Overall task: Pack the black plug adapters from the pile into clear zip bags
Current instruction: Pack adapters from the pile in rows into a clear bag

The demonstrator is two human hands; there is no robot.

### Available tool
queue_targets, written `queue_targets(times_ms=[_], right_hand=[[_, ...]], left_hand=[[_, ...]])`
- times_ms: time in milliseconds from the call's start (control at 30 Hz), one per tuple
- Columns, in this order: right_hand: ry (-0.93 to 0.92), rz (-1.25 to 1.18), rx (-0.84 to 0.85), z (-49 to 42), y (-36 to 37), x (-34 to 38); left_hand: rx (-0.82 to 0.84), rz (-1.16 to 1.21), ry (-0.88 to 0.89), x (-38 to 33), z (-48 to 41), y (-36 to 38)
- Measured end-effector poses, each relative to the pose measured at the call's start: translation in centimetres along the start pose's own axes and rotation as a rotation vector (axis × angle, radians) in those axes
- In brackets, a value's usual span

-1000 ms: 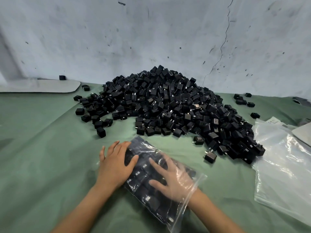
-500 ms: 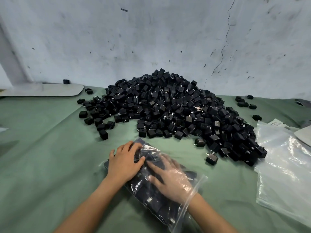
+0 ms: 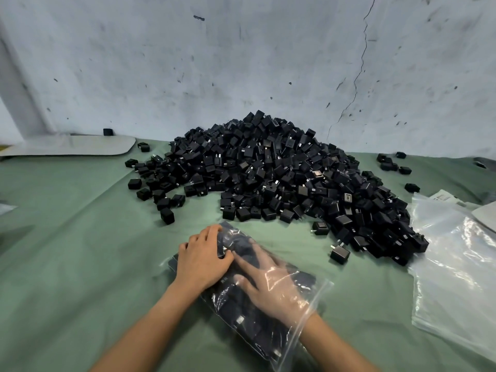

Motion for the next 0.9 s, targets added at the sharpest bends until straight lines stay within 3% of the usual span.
queue_targets(times_ms=[167, 400, 900], right_hand=[[0.007, 0.061, 0.137, -0.7, 0.2, -0.3], [-0.050, 0.127, 0.121, 0.7, 0.7, -0.6], [0.074, 0.051, 0.082, -2.7, 0.3, -0.5]], left_hand=[[0.030, -0.015, -0.023, 0.4, -0.3, 0.3], [-0.005, -0.040, -0.027, 0.2, -0.1, 0.6], [0.036, -0.079, -0.059, 0.2, -0.2, 0.7]])
Point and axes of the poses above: each hand's wrist, its own z-axis away from the middle knuckle, its own y-axis out of the palm, x = y × z, the point moved 6 cm from there along -z, towards the middle knuckle, and after that the axes turned 12 degrees about x, right-handed, at the moved point
